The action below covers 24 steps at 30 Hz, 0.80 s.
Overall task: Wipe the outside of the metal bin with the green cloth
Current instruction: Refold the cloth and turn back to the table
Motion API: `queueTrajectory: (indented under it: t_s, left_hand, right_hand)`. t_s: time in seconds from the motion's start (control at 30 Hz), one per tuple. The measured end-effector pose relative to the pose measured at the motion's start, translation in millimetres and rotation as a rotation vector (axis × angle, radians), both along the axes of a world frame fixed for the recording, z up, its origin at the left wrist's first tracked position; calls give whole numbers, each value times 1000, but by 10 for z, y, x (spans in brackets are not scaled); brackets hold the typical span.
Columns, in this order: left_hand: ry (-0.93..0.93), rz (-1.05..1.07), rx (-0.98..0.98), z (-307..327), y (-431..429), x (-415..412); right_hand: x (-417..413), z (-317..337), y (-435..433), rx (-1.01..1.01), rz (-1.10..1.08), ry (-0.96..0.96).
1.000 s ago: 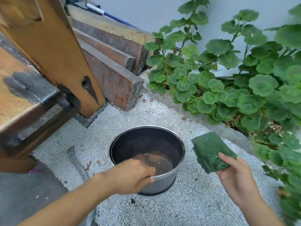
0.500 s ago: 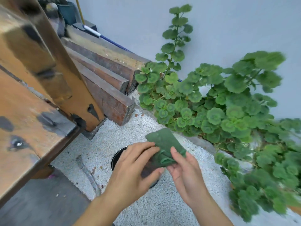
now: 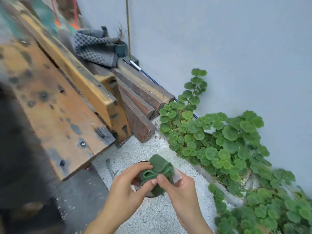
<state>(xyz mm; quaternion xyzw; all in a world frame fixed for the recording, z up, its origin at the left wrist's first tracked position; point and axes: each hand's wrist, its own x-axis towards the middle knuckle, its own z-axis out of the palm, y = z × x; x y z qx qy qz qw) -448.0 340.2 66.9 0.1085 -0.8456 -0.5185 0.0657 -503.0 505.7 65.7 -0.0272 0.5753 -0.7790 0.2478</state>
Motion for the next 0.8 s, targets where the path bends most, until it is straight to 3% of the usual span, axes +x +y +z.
queueTrajectory:
  t_s: [0.17,0.33,0.43,0.53,0.6,0.67,0.8]
  left_hand:
    - [-18,191,55,618,-316,585]
    - [-23,366,244,987,-855,1352]
    - [-57,420,192,1067,-1199,1879]
    - [-103,442,13,1058,-1578,2450]
    - [-131,458,22,1026,-1825,2834]
    - [-111,505,127,935,-2050,3169]
    - [-47,794,465,628,-2497,3772]
  right_hand:
    - [318,502,-401,87,166,63]
    - [712,833,-987,155,389,30]
    - [997,922,-1451,234,493,-19]
    - [1405,955,-2014,302,624,-88]
    - [1707,929,-2388,285,717,-164]
    - [1970,838,-2725,234,766,-282]
    - [2573,615,-3405,114,857,-527]
